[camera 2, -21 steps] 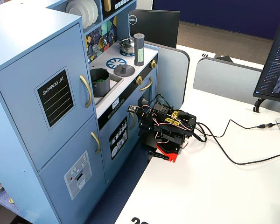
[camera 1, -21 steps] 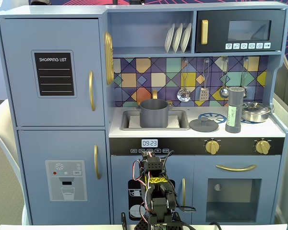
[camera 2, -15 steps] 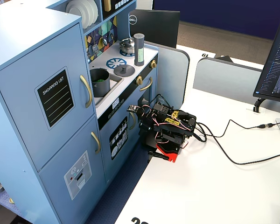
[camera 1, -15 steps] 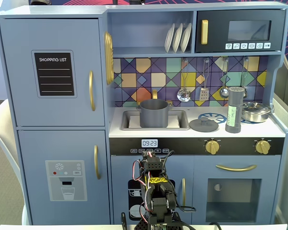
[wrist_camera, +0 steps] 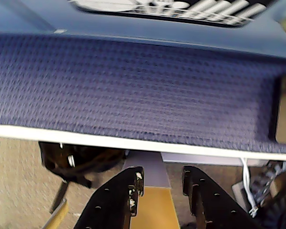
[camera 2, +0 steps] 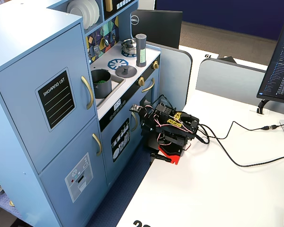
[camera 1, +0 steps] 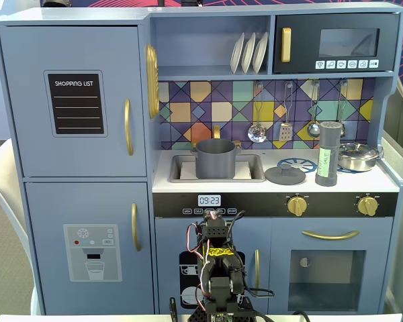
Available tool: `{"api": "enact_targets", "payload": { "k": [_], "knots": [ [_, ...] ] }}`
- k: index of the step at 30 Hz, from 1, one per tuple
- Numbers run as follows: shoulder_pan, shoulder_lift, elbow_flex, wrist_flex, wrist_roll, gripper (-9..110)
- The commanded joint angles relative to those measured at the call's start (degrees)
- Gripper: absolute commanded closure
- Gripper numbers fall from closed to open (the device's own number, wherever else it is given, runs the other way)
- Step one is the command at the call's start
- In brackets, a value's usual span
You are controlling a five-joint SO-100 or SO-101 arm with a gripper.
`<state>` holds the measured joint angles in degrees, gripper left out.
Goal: Put salt in the gray recipient
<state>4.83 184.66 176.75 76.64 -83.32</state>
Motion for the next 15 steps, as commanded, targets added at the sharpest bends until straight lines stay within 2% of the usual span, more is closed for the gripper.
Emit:
{"api": "enact_targets", "payload": {
  "k": [1, 4, 6, 11, 15],
  "knots": [
    [7.21, -0.18, -11.87, 2.37, 0.18, 101],
    [17.93, -0.09, -18.54, 0.88, -3.96, 101],
    [26.72, 0.00, -21.18, -4.83, -7.91, 101],
    [42.19, -5.98, -26.81, -27.77, -12.13, 95],
    [46.93, -12.83, -29.27, -46.32, -9.40, 79]
  ]
}}
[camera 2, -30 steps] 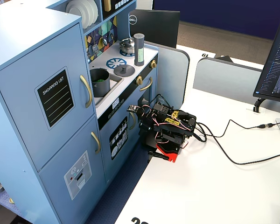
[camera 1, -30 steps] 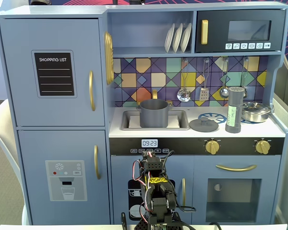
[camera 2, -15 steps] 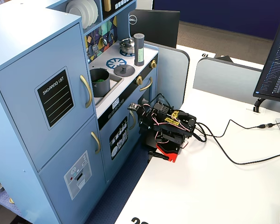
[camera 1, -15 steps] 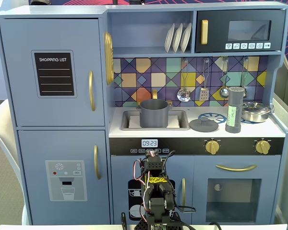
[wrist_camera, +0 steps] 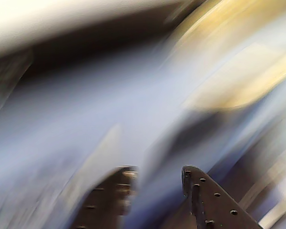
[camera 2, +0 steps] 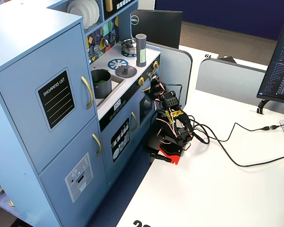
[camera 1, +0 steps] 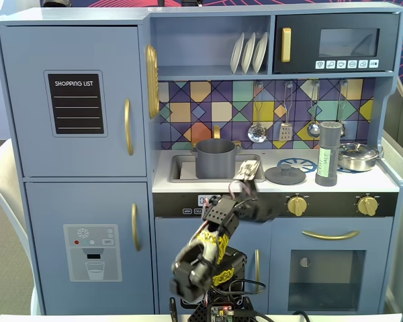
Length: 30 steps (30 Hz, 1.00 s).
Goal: Put salt in the gray recipient
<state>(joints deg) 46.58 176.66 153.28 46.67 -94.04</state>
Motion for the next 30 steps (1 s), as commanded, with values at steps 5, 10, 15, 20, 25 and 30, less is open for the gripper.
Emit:
{"api": "enact_targets", "payload": {
  "k": [5, 10, 15, 20, 25, 30],
  "knots": [
    [8.17, -16.52, -11.51, -32.08, 3.60, 57],
    [7.12, -31.03, -19.60, -43.68, 6.68, 54],
    [6.94, -42.89, -24.79, -52.91, 8.35, 49],
    [7.21, -52.12, -30.23, -55.37, 11.78, 46],
    [6.77, -60.56, -36.04, -58.01, 11.43, 48],
    [5.98, -67.68, -43.33, -58.36, 10.63, 50]
  ]
}}
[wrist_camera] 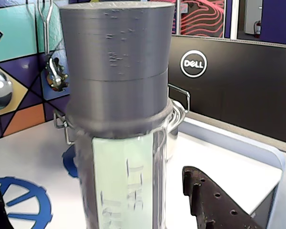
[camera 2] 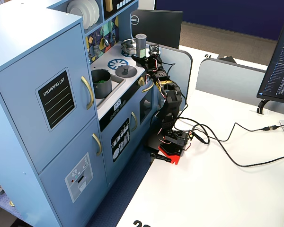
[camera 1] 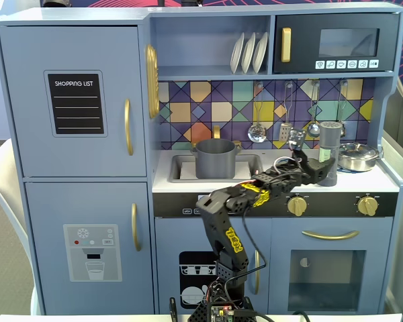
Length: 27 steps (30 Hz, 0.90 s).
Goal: Put salt in the gray recipient
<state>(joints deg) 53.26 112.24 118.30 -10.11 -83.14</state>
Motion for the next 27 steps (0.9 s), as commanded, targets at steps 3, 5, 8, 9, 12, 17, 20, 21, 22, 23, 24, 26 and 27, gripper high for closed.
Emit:
{"api": "enact_targets", "payload": {
  "k": [3, 5, 8, 9, 12, 17, 20, 21, 22, 23, 24, 26, 27],
  "knots": [
    [-0.79, -7.56, -12.92, -1.67, -0.88, 52],
    [-0.70, -10.28, -15.82, -1.67, -1.41, 53],
    [-0.79, -13.62, -19.25, -1.67, -2.11, 54],
    [-0.79, -14.77, -20.65, -1.67, -2.20, 54],
    [-1.23, -17.67, -24.70, -1.05, -2.64, 56],
    [-1.93, -20.74, -29.53, 0.70, -4.04, 62],
    [-2.64, -20.30, -29.88, 1.93, -5.19, 82],
    [-2.90, -19.69, -29.88, 2.99, -5.36, 94],
    [-3.08, -18.90, -29.88, 4.31, -4.57, 101],
    [-2.99, -17.84, -29.88, 6.06, -2.99, 101],
    [-2.81, -16.52, -29.97, 8.17, -2.20, 101],
    [-2.64, -13.36, -29.71, 11.43, 0.09, 101],
    [-2.55, -11.43, -29.71, 13.80, 0.97, 101]
  ]
}}
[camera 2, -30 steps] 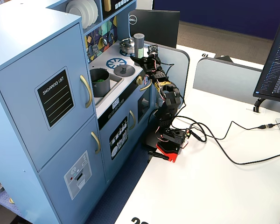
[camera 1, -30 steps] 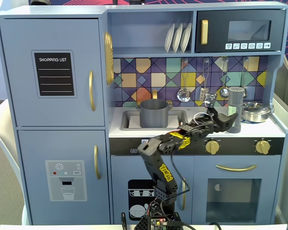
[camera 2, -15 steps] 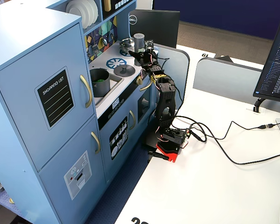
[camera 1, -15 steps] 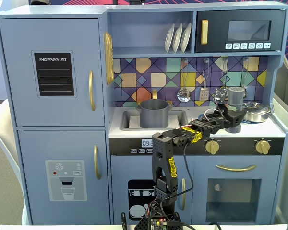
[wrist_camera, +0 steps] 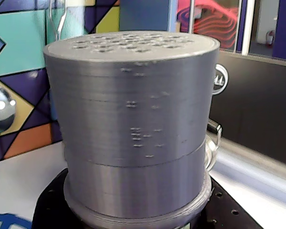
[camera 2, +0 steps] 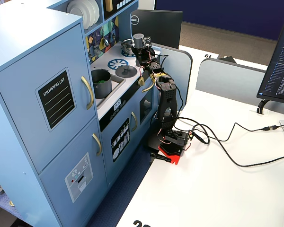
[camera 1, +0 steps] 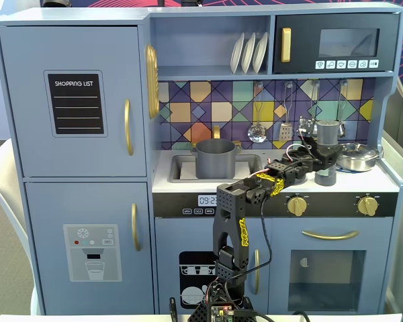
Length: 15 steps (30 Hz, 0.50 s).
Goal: Put salt in the gray recipient
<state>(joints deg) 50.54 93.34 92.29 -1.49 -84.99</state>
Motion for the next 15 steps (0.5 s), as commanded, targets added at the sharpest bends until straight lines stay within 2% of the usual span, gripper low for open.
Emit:
{"api": "enact_targets", "payload": {
  "k": [1, 7, 12, 15],
  "knots": [
    [0.18, 9.58, -3.69, 7.12, 4.75, 101],
    [-4.39, 23.55, -6.94, 25.14, 24.87, 101],
    [-15.73, 29.88, -12.13, 40.25, 45.18, 101],
    [-24.26, 31.20, -13.01, 42.71, 58.89, 101]
  ]
}}
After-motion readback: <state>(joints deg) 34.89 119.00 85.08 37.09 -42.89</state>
